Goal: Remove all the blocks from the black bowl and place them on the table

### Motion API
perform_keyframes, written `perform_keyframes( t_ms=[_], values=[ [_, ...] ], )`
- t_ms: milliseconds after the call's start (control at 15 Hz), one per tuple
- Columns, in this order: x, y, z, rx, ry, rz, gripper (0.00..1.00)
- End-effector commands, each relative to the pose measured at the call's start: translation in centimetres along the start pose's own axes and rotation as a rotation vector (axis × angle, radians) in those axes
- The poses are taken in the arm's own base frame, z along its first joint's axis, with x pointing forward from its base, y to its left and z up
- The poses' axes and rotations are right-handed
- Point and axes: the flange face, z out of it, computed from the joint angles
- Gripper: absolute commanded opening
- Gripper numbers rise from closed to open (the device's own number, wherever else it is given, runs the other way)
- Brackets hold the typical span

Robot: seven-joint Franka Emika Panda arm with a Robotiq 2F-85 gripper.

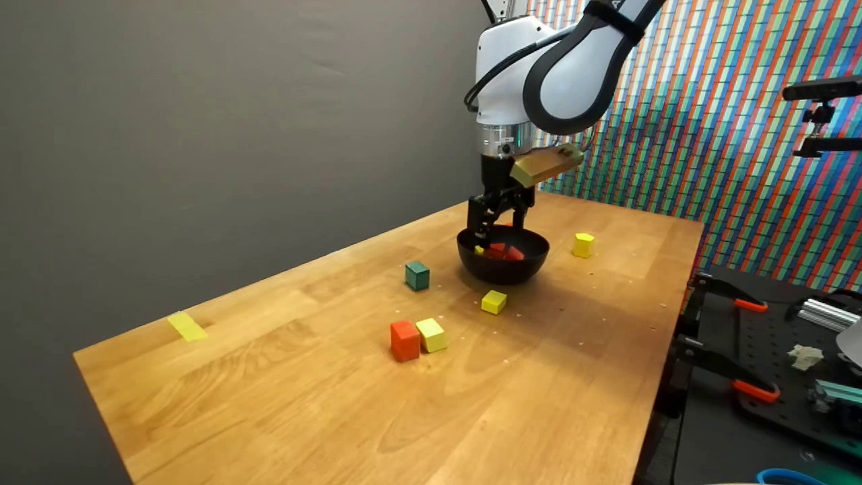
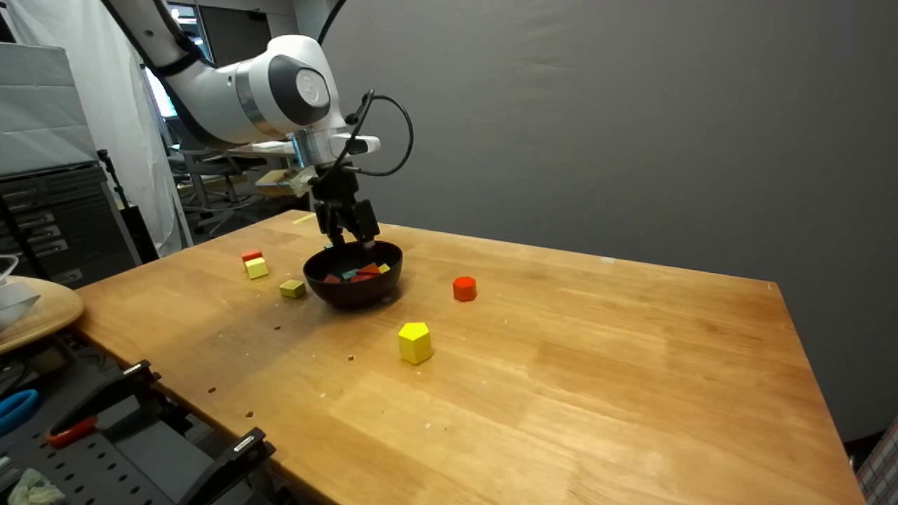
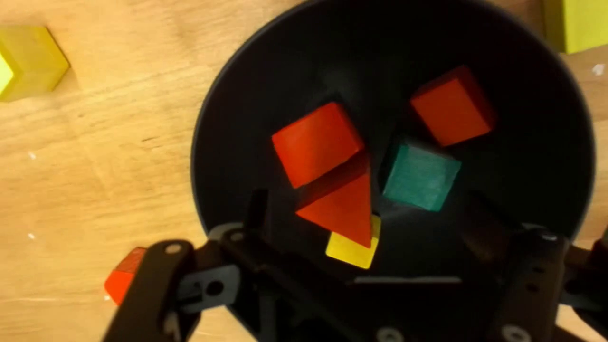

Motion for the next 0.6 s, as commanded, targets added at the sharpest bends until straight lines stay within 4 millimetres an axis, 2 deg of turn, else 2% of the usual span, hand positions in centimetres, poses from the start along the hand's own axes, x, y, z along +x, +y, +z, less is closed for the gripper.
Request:
perform_keyframes(
  t_ms=[0,67,133,200,333,400,533],
  values=[
    [2.1,0.0,2.0,-0.004,0.022,0.062,1.00],
    [2.4,-0.1,2.7,0.000,0.015,0.068,1.00],
    [2.5,-0.2,3.2,0.005,0.008,0.074,0.95],
    [2.7,-0.3,3.7,0.009,-0.001,0.078,0.74],
    [2.8,-0.4,3.9,0.021,-0.009,0.089,0.69],
    [2.9,-0.5,3.8,0.028,-0.013,0.097,0.64],
    [2.9,-0.3,3.1,0.036,-0.007,0.110,0.45]
  ],
)
